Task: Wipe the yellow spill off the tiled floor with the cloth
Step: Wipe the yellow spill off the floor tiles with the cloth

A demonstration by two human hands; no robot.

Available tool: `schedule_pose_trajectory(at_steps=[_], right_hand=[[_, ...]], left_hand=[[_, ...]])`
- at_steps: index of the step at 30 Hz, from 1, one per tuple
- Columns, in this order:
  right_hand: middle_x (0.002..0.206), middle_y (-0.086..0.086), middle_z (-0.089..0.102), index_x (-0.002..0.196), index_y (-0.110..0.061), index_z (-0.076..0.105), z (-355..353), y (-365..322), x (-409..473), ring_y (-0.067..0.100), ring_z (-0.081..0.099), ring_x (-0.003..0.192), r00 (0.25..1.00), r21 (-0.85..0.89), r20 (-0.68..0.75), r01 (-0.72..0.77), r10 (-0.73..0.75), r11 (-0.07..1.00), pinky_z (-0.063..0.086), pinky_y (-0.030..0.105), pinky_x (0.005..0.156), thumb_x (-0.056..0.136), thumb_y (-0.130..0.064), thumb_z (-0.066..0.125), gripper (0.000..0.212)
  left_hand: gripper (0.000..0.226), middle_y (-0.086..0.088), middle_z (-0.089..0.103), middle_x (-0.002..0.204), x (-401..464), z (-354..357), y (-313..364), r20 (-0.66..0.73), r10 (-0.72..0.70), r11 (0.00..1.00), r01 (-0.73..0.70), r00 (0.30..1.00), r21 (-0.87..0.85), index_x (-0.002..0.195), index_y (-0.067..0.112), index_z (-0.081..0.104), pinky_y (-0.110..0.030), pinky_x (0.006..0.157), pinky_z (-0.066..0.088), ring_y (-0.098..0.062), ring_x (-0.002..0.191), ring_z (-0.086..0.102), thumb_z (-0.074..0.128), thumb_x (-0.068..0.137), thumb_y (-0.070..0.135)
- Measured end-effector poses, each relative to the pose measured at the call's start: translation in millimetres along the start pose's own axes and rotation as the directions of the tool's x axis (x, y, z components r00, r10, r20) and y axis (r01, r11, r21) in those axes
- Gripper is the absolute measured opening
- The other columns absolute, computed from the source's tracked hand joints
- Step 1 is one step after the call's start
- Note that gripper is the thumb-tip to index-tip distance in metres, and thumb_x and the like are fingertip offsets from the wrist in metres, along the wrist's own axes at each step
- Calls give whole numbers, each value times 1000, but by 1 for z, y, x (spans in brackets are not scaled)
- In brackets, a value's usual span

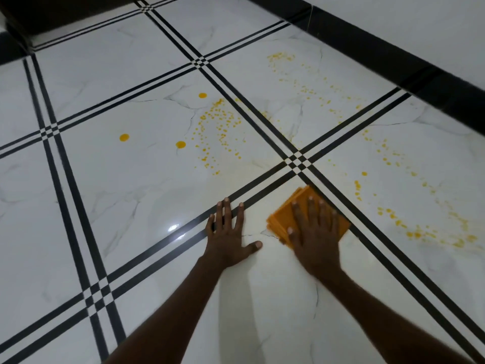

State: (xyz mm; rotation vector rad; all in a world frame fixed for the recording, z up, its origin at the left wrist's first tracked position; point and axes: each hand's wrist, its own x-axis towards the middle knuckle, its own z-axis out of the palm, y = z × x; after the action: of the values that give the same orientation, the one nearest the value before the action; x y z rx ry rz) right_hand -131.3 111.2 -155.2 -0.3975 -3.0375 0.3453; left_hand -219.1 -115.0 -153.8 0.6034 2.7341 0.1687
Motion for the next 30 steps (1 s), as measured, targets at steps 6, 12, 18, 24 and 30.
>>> schedule_pose_trajectory(at_steps=[6, 12, 18, 24, 30], right_hand=[[172, 10, 13, 165, -26, 15, -14, 44, -33, 36, 16, 158, 996, -47, 69, 55, -52, 997, 13, 60, 126, 102, -53, 34, 71], [165, 21, 29, 161, -17, 31, -14, 9, -93, 45, 28, 152, 928, -2, -25, -373, 373, 928, 16, 61, 122, 100, -50, 39, 69], [130, 24, 59, 139, -3, 50, -63, 31, -69, 42, 57, 119, 799, 85, -22, -598, 601, 797, 45, 55, 101, 94, -23, 62, 51], [103, 11, 67, 115, -3, 63, -78, 54, -57, 35, 68, 106, 767, 295, 307, -639, 563, 710, 48, 35, 82, 89, -21, 75, 34], [89, 4, 65, 107, -12, 70, -136, 81, -48, 30, 65, 94, 835, 415, 308, -549, 456, 725, 40, 28, 73, 84, -16, 76, 23]], left_hand=[[117, -13, -24, 166, -1, -1, 3, 6, -25, 1000, 25, 1000, -11, 159, 29, -16, -53, 123, -2, -31, 154, -22, 14, 66, 93], [117, -15, -8, 169, -1, -1, 8, -56, -58, 998, 58, 997, 7, 162, 26, -1, -55, 122, 9, -35, 156, -5, 19, 68, 92], [102, -23, 8, 166, 0, -41, 45, -10, -12, 963, 14, 1000, 270, 158, 8, 12, -53, 121, 14, -37, 155, -1, 57, 86, 66], [74, -19, 15, 164, 25, -79, 100, 149, 162, 964, -188, 976, 189, 153, 12, 31, -54, 117, 24, -35, 153, 11, 58, 94, 49], [73, -17, 34, 157, 48, -87, 119, 243, 127, 980, -160, 962, 121, 153, 13, 33, -52, 114, 33, -35, 145, 32, 60, 93, 46]])
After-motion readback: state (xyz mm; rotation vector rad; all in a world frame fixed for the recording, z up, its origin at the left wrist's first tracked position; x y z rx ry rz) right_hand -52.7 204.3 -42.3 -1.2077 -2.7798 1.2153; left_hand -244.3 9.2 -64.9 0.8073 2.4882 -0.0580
